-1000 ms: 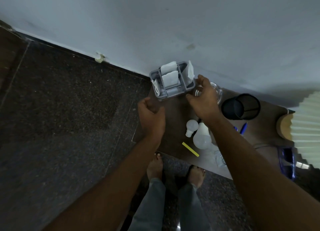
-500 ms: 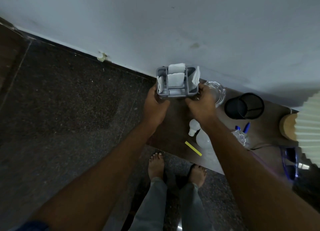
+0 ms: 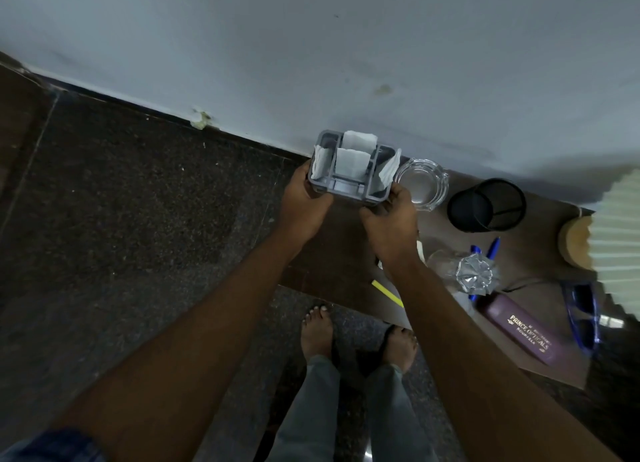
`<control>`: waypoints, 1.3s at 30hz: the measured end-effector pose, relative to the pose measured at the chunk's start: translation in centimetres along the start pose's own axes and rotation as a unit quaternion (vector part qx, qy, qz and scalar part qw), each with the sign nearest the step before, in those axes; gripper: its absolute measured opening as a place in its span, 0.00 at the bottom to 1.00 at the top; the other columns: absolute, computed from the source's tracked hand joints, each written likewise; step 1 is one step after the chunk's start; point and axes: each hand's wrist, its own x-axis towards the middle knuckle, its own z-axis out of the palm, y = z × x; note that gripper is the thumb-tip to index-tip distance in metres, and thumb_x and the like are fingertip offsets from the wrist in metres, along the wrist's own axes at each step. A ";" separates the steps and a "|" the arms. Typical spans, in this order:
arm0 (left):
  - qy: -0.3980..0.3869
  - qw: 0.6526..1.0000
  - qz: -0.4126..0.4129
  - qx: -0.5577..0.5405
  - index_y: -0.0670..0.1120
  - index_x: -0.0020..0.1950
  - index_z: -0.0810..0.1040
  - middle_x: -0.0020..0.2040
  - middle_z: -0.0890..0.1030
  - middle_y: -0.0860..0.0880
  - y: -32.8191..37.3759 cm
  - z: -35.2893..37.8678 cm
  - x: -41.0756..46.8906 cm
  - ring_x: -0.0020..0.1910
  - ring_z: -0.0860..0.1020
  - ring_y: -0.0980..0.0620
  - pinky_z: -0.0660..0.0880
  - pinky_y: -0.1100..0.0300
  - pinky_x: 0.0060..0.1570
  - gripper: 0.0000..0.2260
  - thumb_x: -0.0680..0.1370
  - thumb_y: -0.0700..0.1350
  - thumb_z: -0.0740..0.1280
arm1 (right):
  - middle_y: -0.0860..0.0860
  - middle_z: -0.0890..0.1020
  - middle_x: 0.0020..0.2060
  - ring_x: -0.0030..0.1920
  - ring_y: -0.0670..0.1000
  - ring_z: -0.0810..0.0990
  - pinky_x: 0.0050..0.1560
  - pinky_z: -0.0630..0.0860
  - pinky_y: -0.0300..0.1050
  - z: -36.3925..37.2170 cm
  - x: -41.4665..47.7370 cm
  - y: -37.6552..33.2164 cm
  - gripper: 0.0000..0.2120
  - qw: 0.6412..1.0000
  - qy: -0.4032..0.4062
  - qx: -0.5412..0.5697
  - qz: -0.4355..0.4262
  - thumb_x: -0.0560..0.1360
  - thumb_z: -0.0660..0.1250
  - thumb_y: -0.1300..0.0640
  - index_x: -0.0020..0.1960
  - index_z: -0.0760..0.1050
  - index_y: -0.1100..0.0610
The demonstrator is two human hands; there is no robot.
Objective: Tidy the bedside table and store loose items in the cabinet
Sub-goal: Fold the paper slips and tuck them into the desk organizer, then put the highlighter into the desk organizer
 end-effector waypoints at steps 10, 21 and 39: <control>0.011 1.000 -0.014 -0.011 0.42 0.75 0.71 0.66 0.81 0.43 -0.3 -0.1 0.2 0.64 0.80 0.47 0.76 0.48 0.67 0.28 0.75 0.32 0.69 | 0.50 0.83 0.58 0.60 0.50 0.82 0.65 0.77 0.55 -0.9 0.4 -0.5 0.27 0.999 -0.026 -0.027 -0.018 0.69 0.72 0.66 0.68 0.73 0.57; 0.046 0.995 -0.082 -0.025 0.40 0.70 0.75 0.64 0.80 0.44 -5.2 0.6 -5.3 0.50 0.80 0.57 0.76 0.73 0.45 0.22 0.76 0.30 0.68 | 0.49 0.83 0.54 0.56 0.47 0.83 0.55 0.82 0.46 -3.9 -4.3 0.7 0.22 0.999 0.004 -0.026 -0.042 0.76 0.71 0.64 0.69 0.75 0.58; -0.099 0.972 0.081 0.195 0.41 0.58 0.83 0.57 0.81 0.45 -9.3 7.0 -10.1 0.49 0.82 0.51 0.81 0.61 0.49 0.15 0.73 0.31 0.69 | 0.41 0.85 0.51 0.53 0.45 0.84 0.56 0.82 0.55 -8.3 -12.7 10.8 0.16 0.985 0.115 -0.106 0.069 0.71 0.66 0.45 0.58 0.79 0.42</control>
